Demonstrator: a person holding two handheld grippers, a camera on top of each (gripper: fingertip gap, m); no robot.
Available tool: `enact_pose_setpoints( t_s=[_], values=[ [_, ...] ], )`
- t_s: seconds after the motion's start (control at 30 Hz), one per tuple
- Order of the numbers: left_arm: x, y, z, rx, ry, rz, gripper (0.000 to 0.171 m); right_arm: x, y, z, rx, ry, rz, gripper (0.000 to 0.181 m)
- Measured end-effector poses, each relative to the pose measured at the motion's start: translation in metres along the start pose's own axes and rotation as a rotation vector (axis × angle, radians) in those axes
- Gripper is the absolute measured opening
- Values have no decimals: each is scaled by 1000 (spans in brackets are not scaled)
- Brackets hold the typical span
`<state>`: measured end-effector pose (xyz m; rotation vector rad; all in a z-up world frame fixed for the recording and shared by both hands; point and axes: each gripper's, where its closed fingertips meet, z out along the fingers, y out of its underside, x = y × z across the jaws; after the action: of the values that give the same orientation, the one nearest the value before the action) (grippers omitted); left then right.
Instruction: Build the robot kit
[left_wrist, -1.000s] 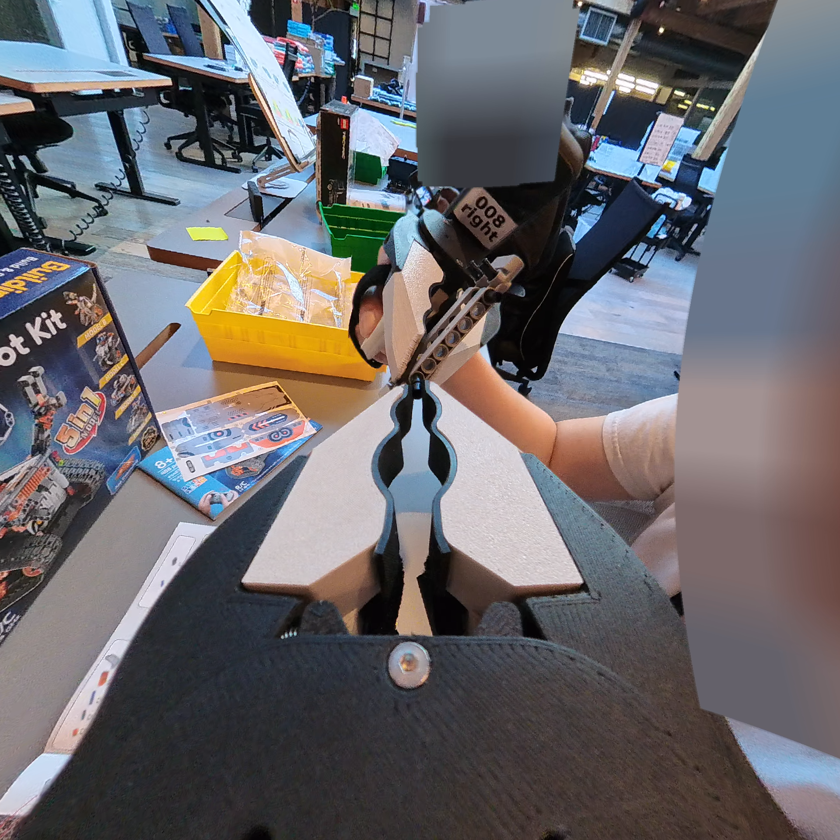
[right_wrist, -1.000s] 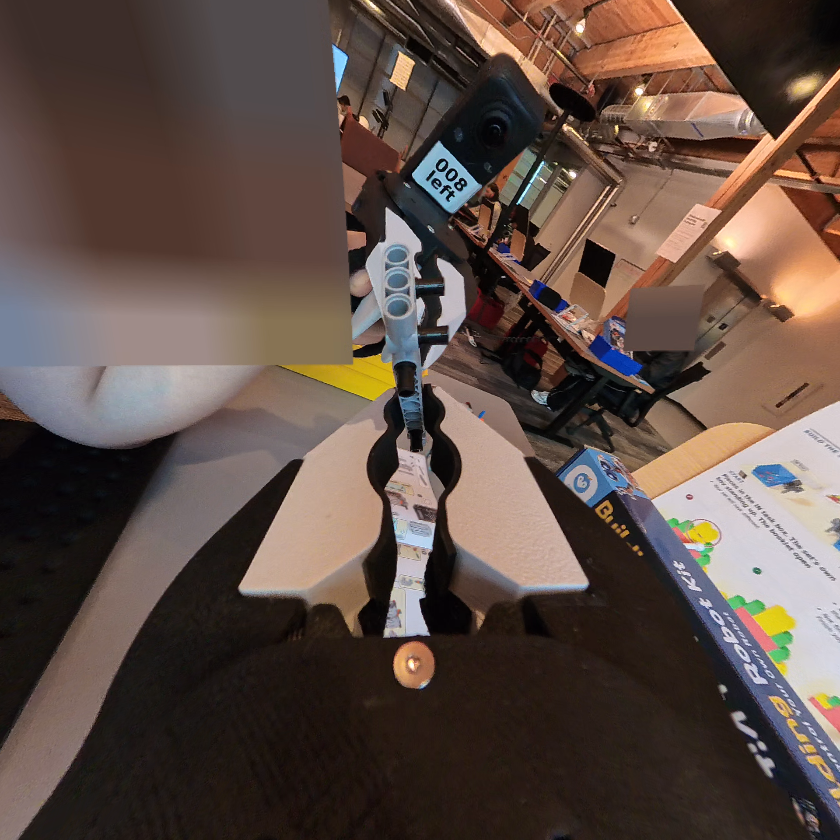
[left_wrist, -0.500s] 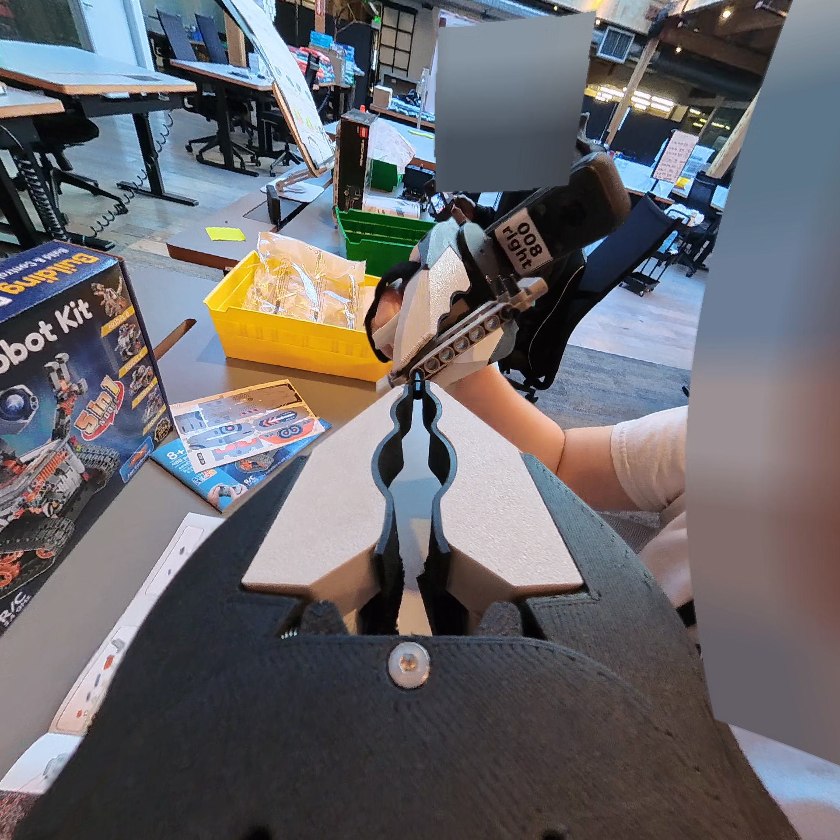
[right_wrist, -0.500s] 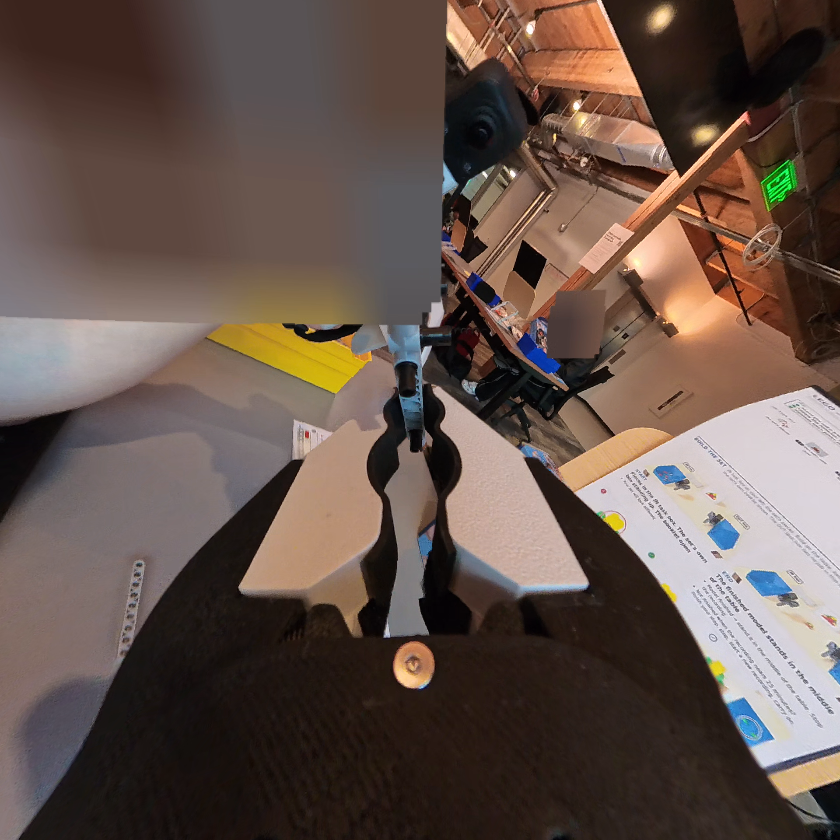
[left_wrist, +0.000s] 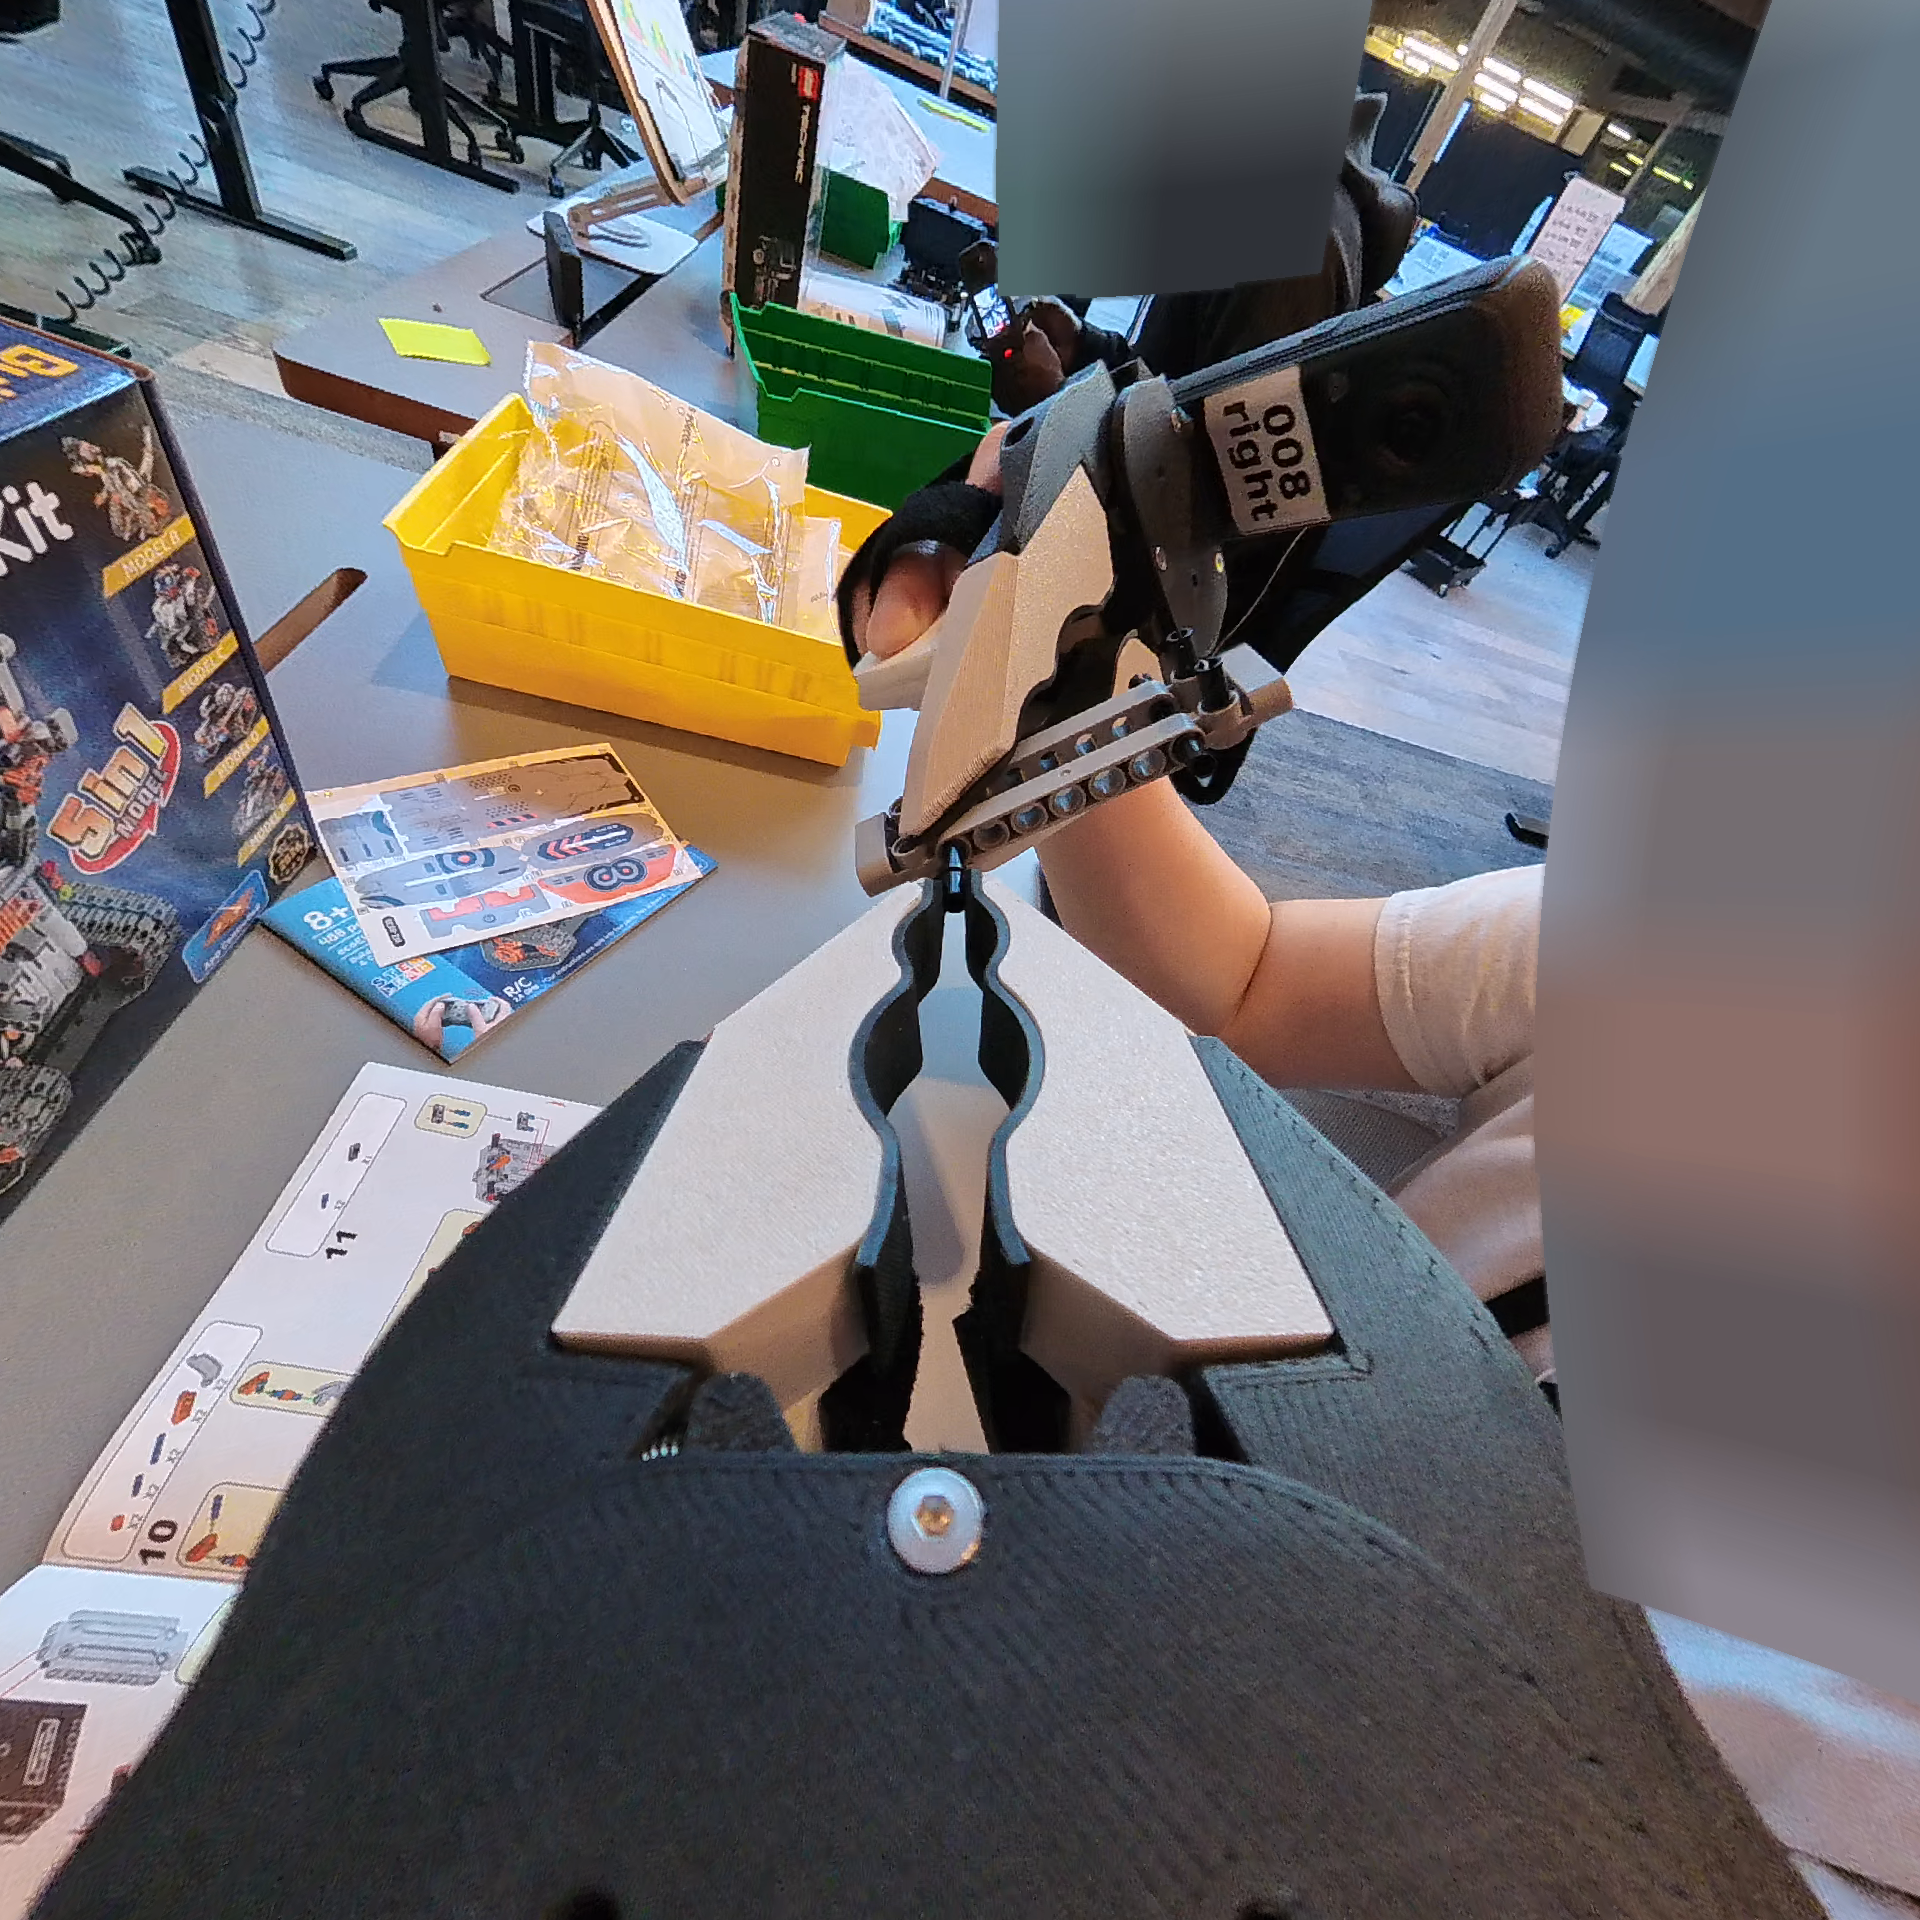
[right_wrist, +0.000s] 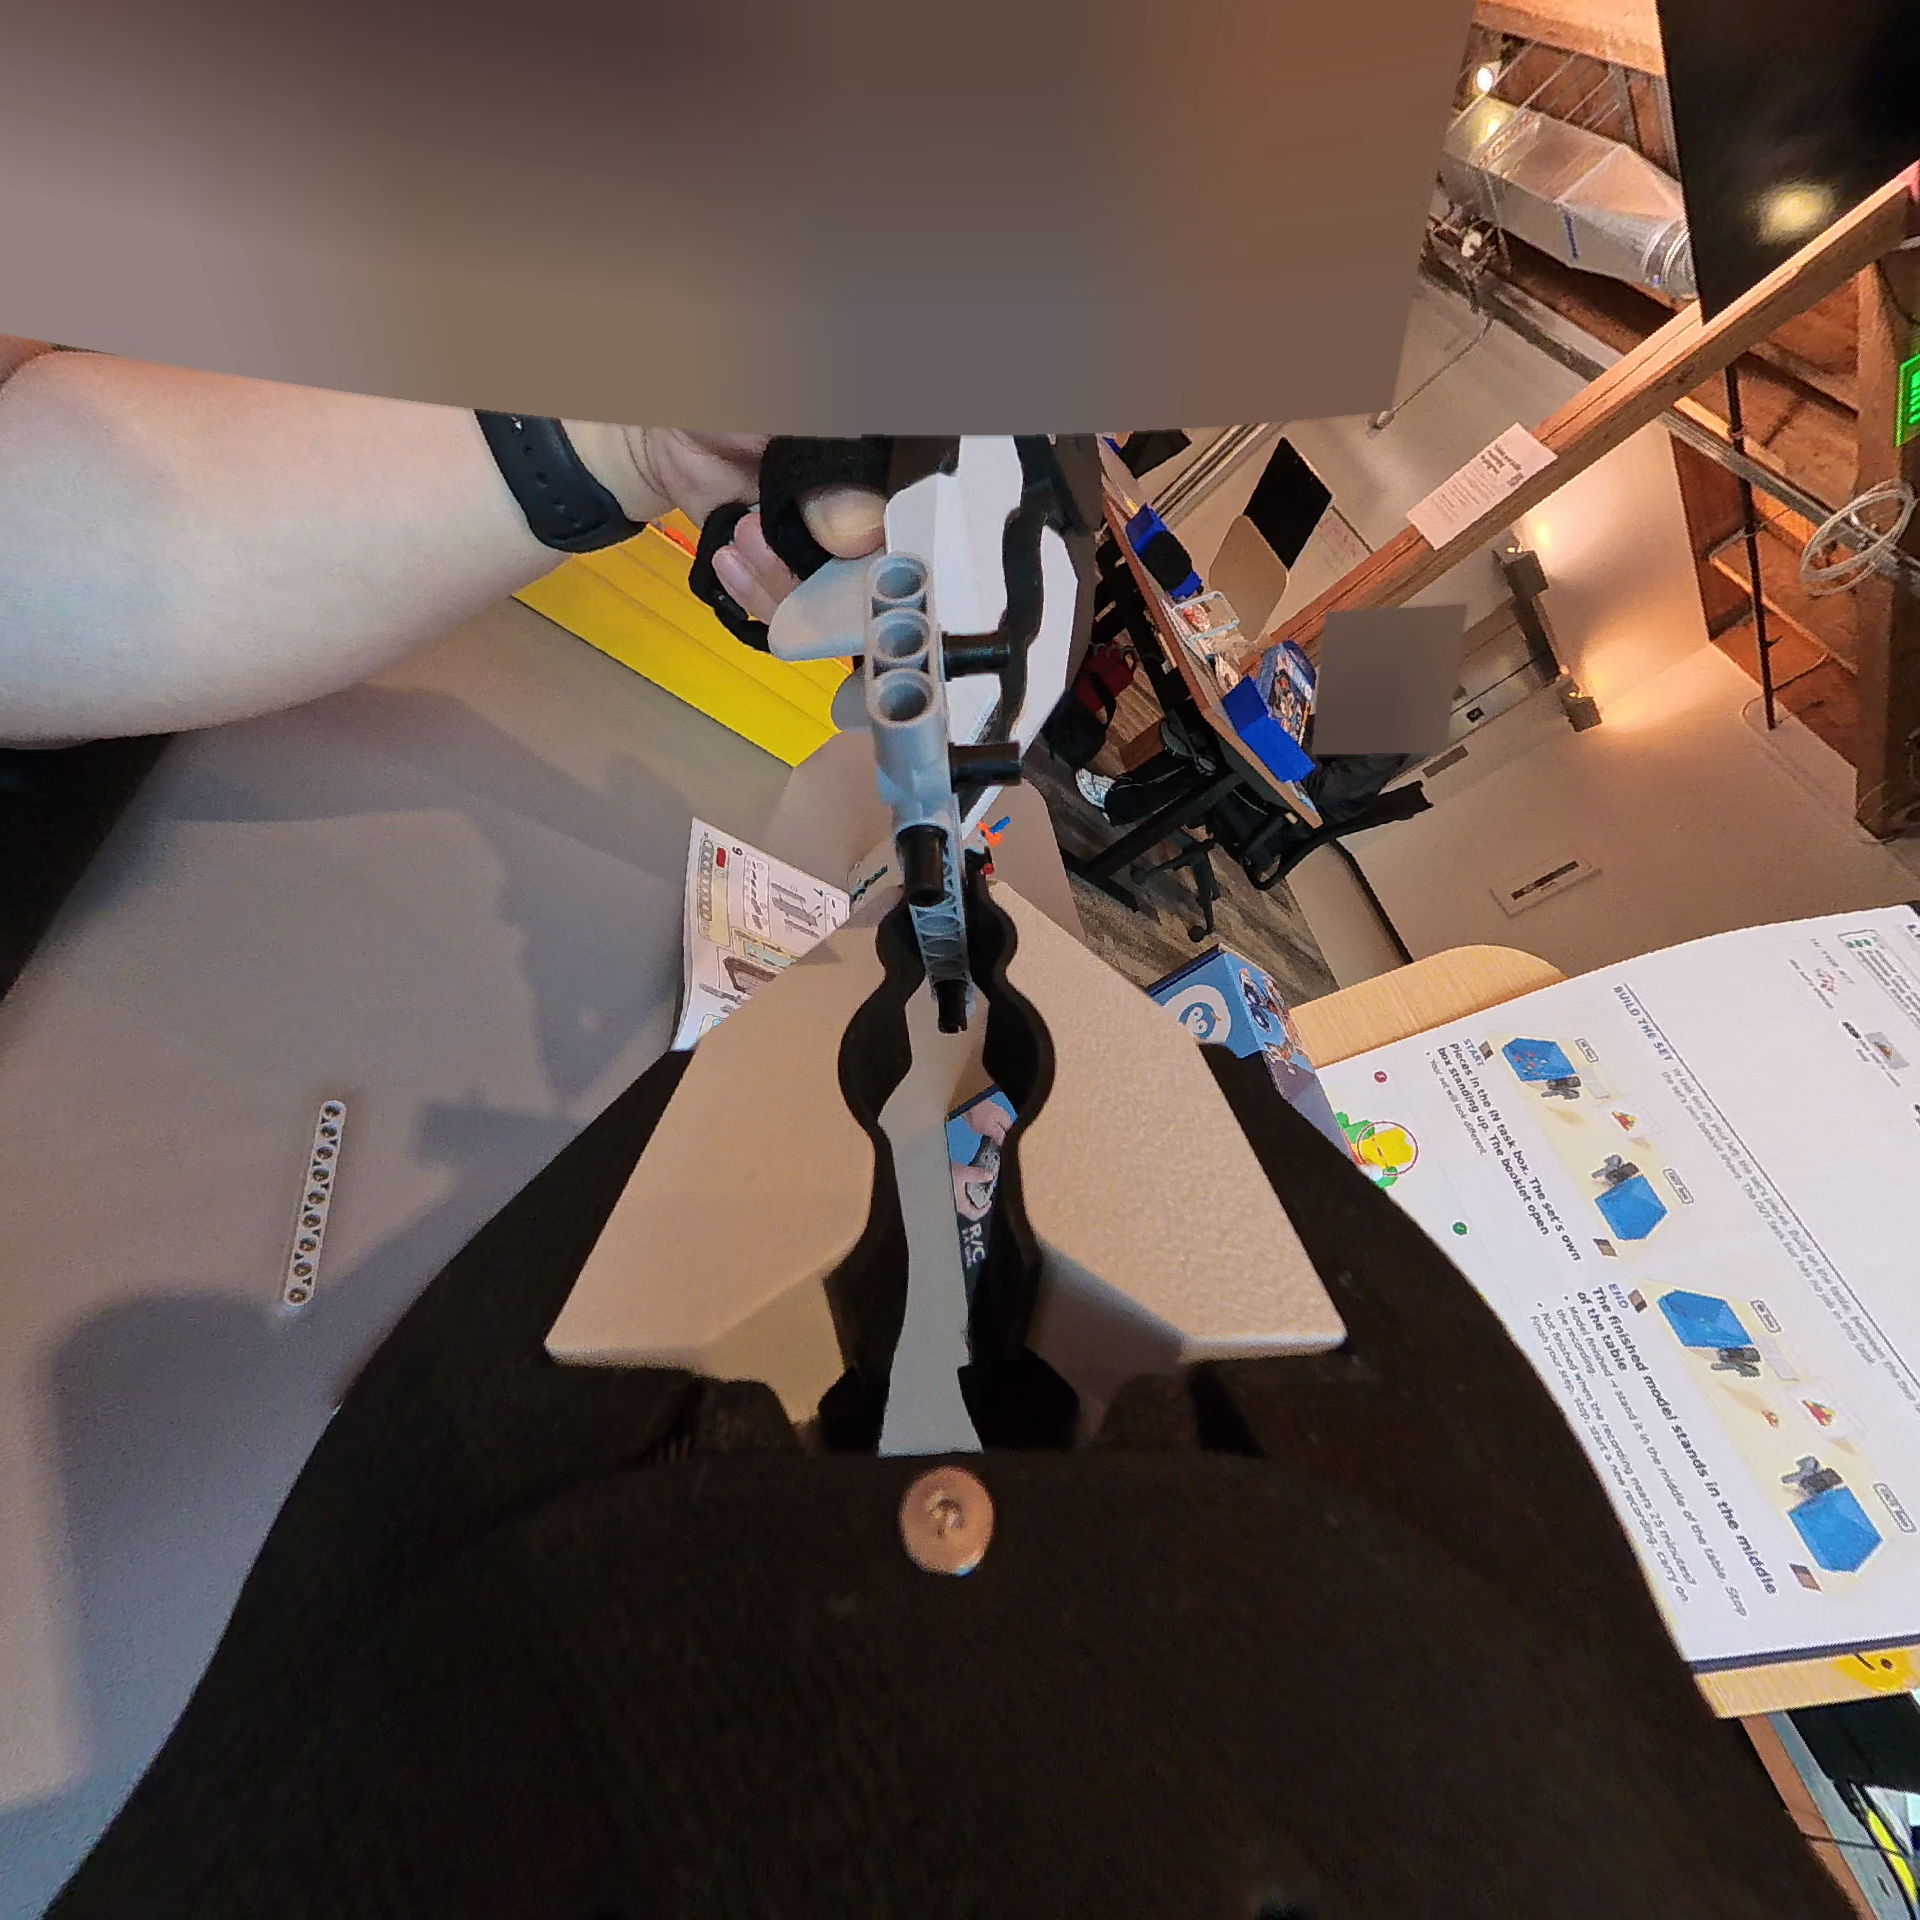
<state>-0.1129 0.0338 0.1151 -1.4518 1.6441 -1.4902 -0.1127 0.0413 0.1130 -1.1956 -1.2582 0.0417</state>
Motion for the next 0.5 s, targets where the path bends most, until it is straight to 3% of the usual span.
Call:
enact_pose_setpoints(
  t_s=[0.5],
  values=[
    [-2,4,1,-22,0,-19,2,2,1,-2,-14,23,-36,7]
  ],
)
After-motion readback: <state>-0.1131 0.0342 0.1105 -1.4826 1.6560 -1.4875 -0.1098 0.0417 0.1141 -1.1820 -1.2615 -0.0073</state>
